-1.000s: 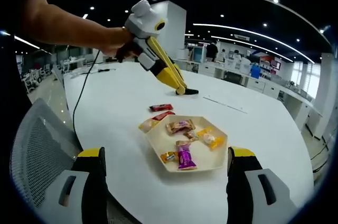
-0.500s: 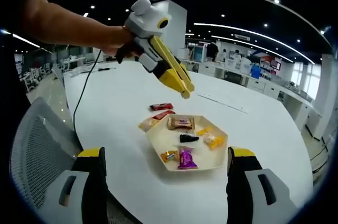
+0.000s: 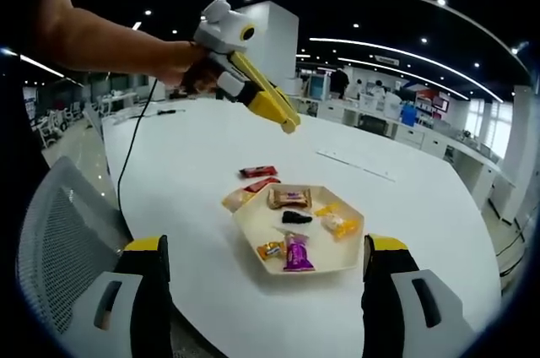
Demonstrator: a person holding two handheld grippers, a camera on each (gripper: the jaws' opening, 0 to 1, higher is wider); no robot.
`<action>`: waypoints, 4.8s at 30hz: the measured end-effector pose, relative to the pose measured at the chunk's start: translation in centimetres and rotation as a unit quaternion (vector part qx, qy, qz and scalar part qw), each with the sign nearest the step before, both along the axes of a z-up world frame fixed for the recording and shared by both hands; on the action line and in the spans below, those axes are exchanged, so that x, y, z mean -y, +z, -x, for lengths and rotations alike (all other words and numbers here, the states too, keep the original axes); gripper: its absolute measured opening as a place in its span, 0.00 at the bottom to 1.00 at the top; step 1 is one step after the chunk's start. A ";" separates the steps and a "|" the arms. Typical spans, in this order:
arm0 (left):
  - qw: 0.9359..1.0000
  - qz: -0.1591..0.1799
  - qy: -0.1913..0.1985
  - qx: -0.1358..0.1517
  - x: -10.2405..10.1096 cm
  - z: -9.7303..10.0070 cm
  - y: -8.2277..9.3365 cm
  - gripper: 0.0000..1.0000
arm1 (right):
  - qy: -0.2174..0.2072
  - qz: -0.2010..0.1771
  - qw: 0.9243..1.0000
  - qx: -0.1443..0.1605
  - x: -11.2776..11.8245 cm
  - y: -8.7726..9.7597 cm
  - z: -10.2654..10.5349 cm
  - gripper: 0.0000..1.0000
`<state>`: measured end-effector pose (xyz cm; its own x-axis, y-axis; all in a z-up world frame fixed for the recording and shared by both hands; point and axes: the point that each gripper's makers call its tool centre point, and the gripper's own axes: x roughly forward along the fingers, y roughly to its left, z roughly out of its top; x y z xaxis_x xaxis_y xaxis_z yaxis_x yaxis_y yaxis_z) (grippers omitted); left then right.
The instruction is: Place the target food into the container with the food tongs after gripping and lifting it, then release it inside without dropping or visibly crushing the food.
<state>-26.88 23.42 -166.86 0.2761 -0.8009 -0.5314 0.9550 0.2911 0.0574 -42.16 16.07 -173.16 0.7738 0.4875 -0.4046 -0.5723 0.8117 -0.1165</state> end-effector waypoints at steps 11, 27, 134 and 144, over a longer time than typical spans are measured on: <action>0.999 -0.004 0.026 0.033 -4.4 -2.3 1.5 0.26 | 0.002 0.001 1.000 0.000 -0.1 -0.1 0.0 0.93; 0.995 -0.015 0.098 0.032 -11.2 -4.5 -0.8 0.26 | 0.011 0.009 1.000 -0.003 -0.4 -0.3 0.2 0.94; 0.989 -0.082 0.119 -0.038 -9.9 -5.8 -4.5 0.19 | -0.002 0.003 1.000 -0.007 0.1 -0.3 0.1 0.93; 0.992 -0.086 0.085 -0.030 -9.5 -5.5 -0.3 0.19 | -0.003 0.007 1.000 -0.005 0.2 -0.3 0.1 0.93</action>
<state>-21.37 32.91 -167.15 0.3629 -0.6416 -0.6758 0.8960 0.4393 0.0640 -42.24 15.90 -173.46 0.7731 0.4767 -0.4185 -0.5680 0.8139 -0.1223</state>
